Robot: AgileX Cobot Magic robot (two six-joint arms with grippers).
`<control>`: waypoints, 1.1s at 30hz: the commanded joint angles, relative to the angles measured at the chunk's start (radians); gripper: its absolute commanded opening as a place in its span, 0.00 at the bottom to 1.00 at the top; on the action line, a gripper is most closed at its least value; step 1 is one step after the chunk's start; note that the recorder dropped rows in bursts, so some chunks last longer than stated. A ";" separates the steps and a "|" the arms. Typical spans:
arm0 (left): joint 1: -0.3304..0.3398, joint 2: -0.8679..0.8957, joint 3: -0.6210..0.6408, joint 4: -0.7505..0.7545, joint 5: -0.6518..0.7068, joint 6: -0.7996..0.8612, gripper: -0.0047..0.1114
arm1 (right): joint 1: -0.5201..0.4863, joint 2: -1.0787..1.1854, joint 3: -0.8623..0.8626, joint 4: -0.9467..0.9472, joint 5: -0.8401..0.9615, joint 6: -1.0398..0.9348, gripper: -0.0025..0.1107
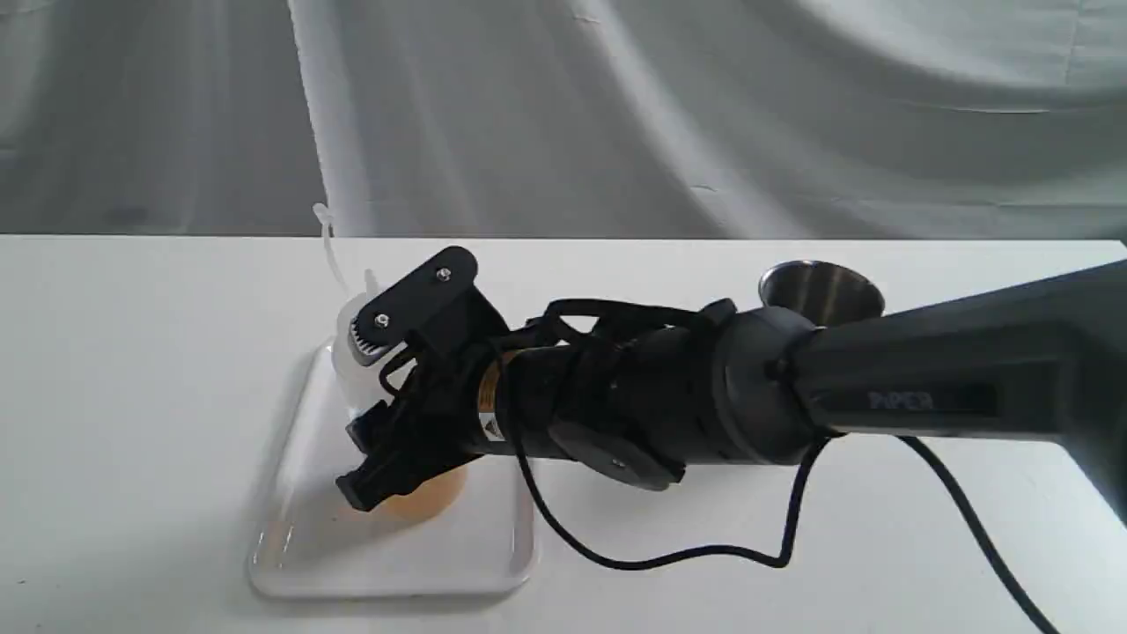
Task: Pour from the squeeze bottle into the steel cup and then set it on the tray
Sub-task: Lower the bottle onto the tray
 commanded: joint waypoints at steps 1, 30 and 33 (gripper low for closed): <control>-0.003 -0.005 0.004 0.001 -0.007 -0.002 0.11 | 0.000 -0.009 -0.007 -0.006 -0.037 -0.009 0.35; -0.003 -0.005 0.004 0.001 -0.007 -0.002 0.11 | 0.000 -0.102 -0.007 -0.002 0.079 -0.009 0.81; -0.003 -0.005 0.004 0.001 -0.007 -0.002 0.11 | 0.000 -0.132 -0.007 -0.002 0.116 -0.009 0.81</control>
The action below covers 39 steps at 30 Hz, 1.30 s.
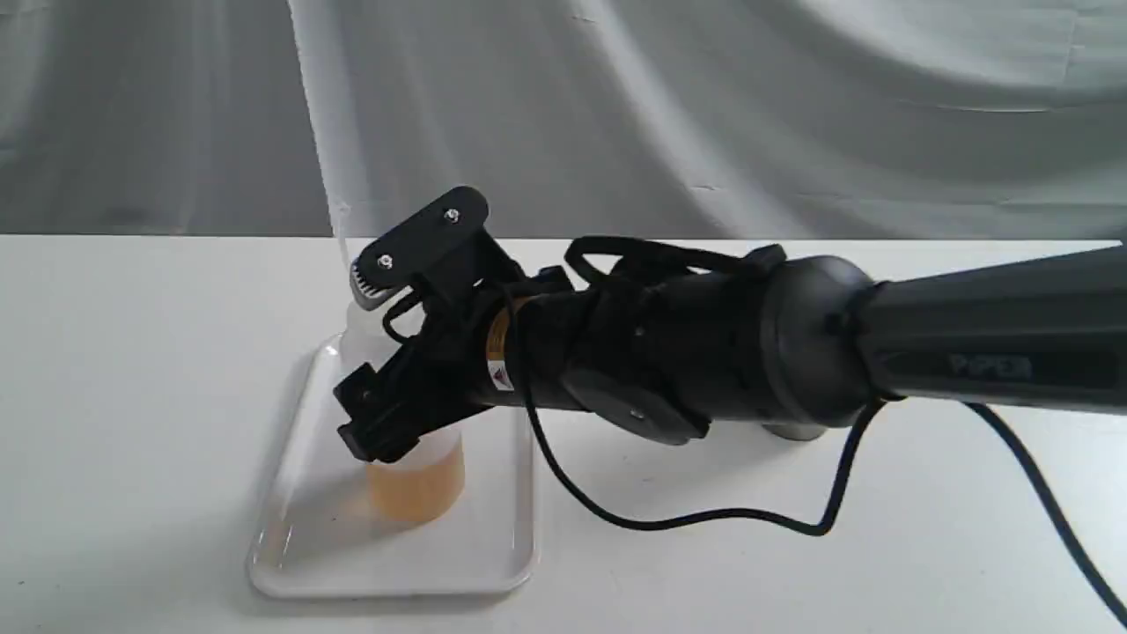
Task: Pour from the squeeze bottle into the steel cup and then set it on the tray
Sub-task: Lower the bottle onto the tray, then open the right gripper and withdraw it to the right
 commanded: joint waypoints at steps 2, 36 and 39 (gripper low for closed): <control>-0.003 -0.005 0.004 0.001 -0.007 -0.002 0.11 | 0.000 -0.058 -0.003 0.005 0.055 0.001 0.81; -0.003 -0.005 0.004 0.001 -0.007 -0.002 0.11 | 0.010 -0.925 0.632 -0.014 0.049 0.008 0.80; -0.003 -0.005 0.004 0.001 -0.007 -0.002 0.11 | 0.010 -1.016 0.683 -0.014 0.064 0.008 0.80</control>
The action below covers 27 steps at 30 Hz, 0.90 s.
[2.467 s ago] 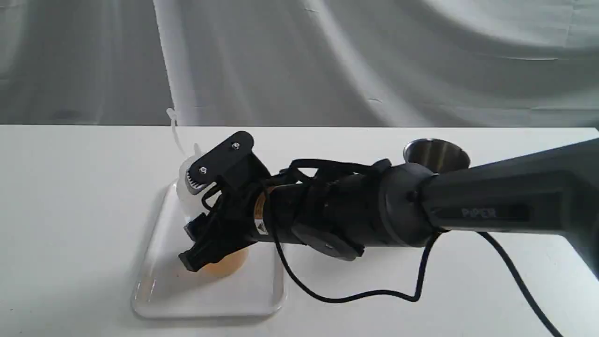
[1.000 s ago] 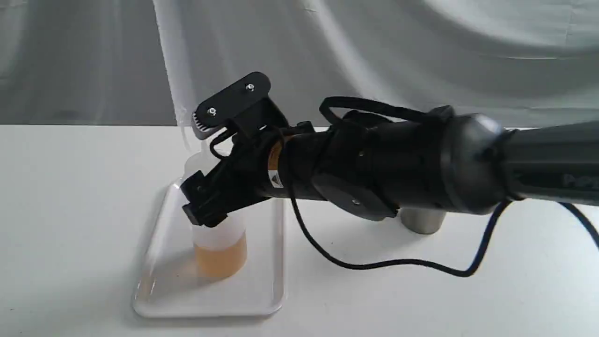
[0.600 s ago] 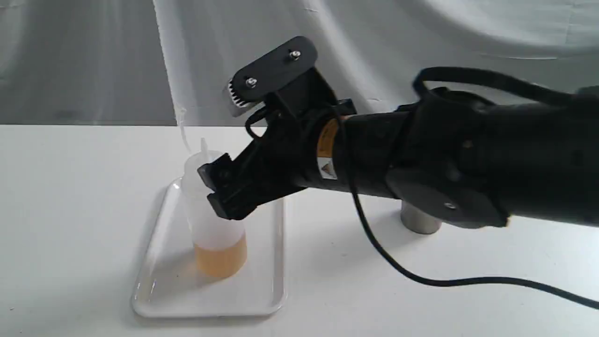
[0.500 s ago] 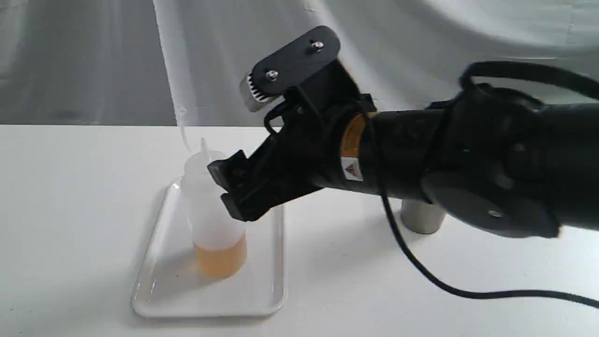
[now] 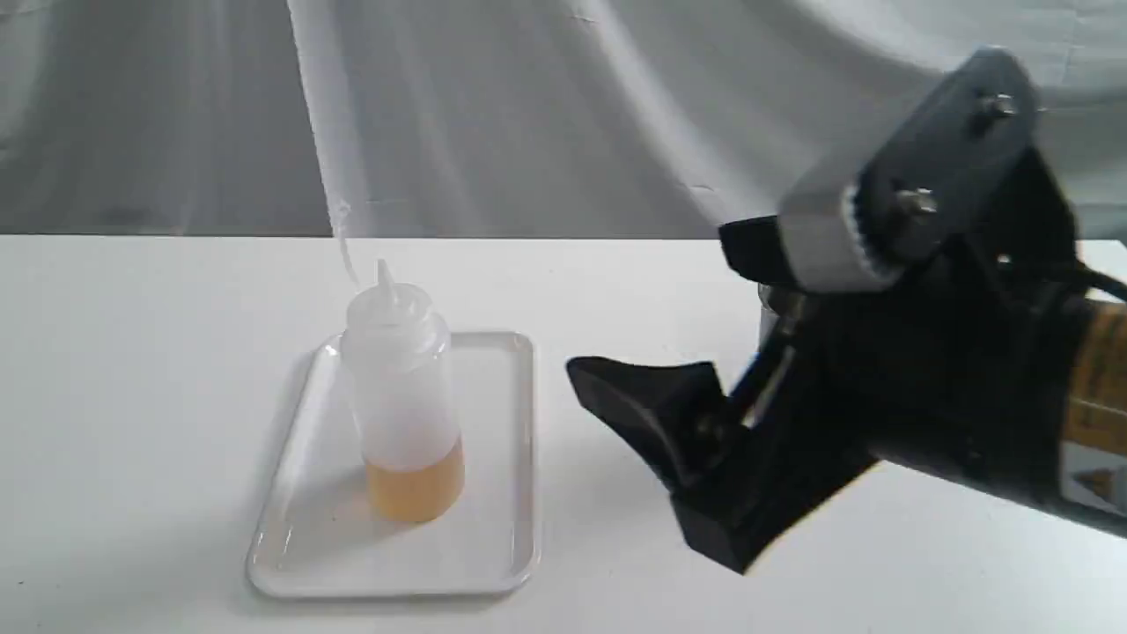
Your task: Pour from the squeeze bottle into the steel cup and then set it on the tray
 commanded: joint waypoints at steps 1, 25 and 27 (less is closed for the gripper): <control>-0.003 -0.005 0.004 0.001 -0.007 -0.002 0.11 | 0.002 -0.112 0.062 -0.006 0.037 0.002 0.80; -0.003 -0.005 0.004 0.001 -0.007 -0.002 0.11 | 0.002 -0.534 0.083 0.059 0.545 0.115 0.02; -0.003 -0.005 0.004 0.001 -0.007 -0.002 0.11 | 0.002 -0.553 0.083 0.059 0.574 0.115 0.02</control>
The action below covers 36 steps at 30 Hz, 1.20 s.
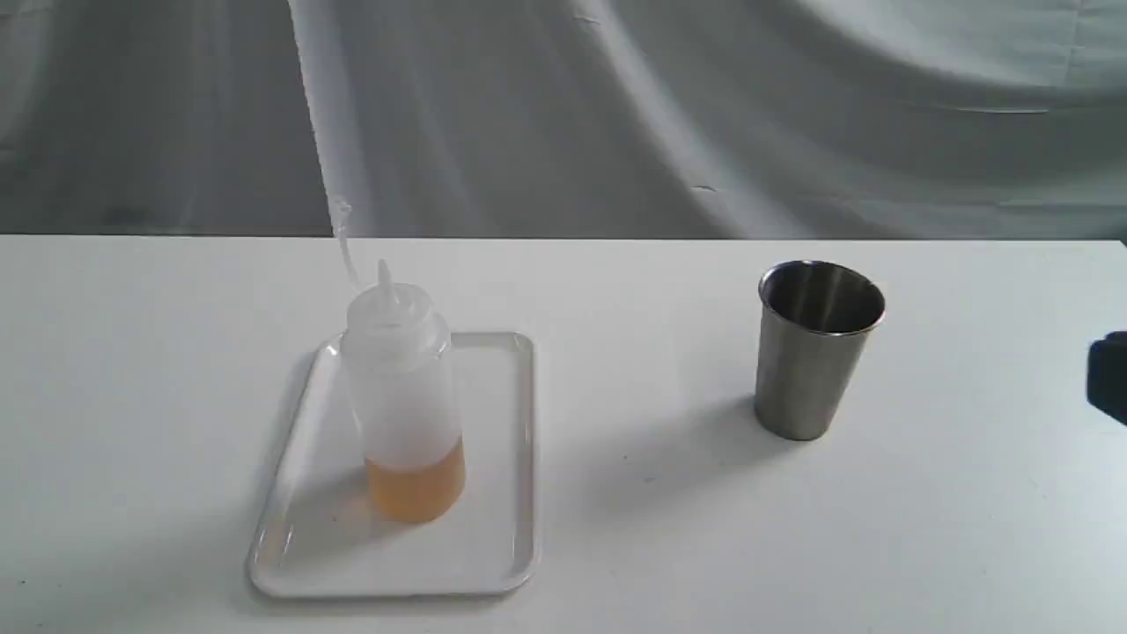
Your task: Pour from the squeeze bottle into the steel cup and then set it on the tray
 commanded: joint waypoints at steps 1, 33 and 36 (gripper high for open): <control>-0.003 -0.005 0.004 0.001 -0.007 -0.002 0.11 | 0.002 -0.036 0.006 0.003 0.058 0.003 0.02; -0.003 -0.005 0.004 0.001 -0.007 -0.002 0.11 | -0.299 -0.196 0.406 -0.205 -0.637 -0.008 0.02; -0.003 -0.005 0.004 0.001 -0.007 -0.002 0.11 | -0.417 -0.236 0.501 -0.086 -0.677 0.023 0.02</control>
